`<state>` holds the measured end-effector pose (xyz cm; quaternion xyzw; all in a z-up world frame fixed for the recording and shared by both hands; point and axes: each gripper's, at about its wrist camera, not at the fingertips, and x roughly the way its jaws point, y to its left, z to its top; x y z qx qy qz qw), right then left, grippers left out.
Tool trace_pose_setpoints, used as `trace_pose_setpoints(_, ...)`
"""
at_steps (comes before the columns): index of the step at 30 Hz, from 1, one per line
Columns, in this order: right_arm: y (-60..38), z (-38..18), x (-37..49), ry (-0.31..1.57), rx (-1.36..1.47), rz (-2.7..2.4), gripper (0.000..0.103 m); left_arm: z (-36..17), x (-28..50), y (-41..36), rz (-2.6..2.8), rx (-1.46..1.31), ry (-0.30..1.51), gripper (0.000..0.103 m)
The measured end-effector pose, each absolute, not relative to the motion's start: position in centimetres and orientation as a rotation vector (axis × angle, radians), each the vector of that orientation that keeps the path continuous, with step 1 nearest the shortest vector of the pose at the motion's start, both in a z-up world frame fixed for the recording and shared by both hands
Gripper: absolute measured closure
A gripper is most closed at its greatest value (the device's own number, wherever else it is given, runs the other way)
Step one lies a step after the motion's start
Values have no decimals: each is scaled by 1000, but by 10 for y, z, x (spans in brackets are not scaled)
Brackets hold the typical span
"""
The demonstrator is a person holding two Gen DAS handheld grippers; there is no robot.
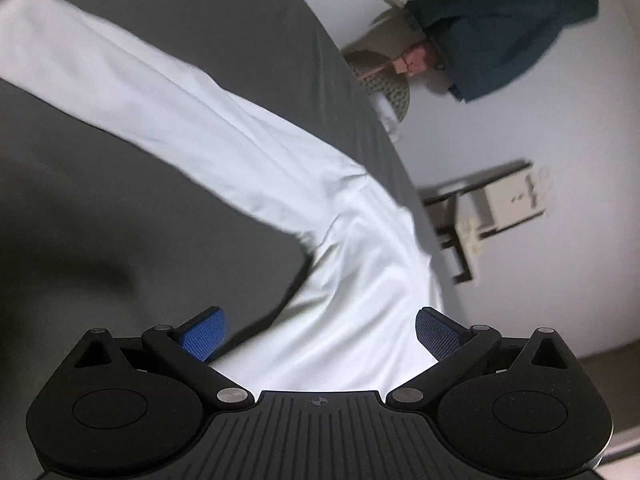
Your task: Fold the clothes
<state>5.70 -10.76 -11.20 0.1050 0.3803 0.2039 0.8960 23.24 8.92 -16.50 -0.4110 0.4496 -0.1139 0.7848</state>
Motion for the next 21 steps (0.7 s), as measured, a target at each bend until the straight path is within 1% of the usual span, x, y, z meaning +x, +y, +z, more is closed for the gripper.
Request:
trace_pose_setpoints(2, -108, -119, 41, 820, 122, 420, 53, -186, 256, 70, -210, -900, 972, 0)
trace_pose_setpoints(5, -90, -126, 19, 805, -139, 432, 54, -217, 281, 41, -177, -869, 980, 1)
trace_pose_setpoints(6, -84, -127, 12, 790, -225, 436, 54, -225, 289, 31, -180, -854, 965, 1)
trace_pose_setpoints(8, -74, -126, -1, 751, -354, 453, 54, -230, 300, 17, -191, -847, 874, 1)
trace_pose_setpoints(9, -73, -126, -5, 739, -387, 460, 54, -233, 306, 13, -189, -858, 853, 1)
trace_pose_setpoints(10, -71, -126, -7, 728, -414, 466, 54, -234, 312, 9, -189, -866, 843, 3)
trace_pose_setpoints(11, -68, -127, -7, 725, -416, 469, 54, -235, 317, 5, -185, -854, 834, 23)
trace_pose_setpoints(12, -68, -128, -7, 725, -405, 473, 54, -236, 321, 2, -179, -841, 830, 38)
trace_pose_setpoints(13, -68, -128, -5, 728, -386, 480, 54, -240, 326, 1, -158, -823, 845, 67)
trace_pose_setpoints(14, -68, -128, -3, 730, -371, 485, 54, -243, 331, 0, -139, -808, 856, 84)
trace_pose_setpoints(15, -68, -127, -4, 730, -366, 484, 54, -246, 335, 4, -132, -806, 847, 90)
trace_pose_setpoints(17, -70, -126, -5, 728, -358, 482, 54, -245, 339, 10, -124, -774, 809, 98)
trace_pose_setpoints(21, -61, -129, -7, 720, -427, 483, 54, -230, 359, 28, -109, -681, 756, 99)
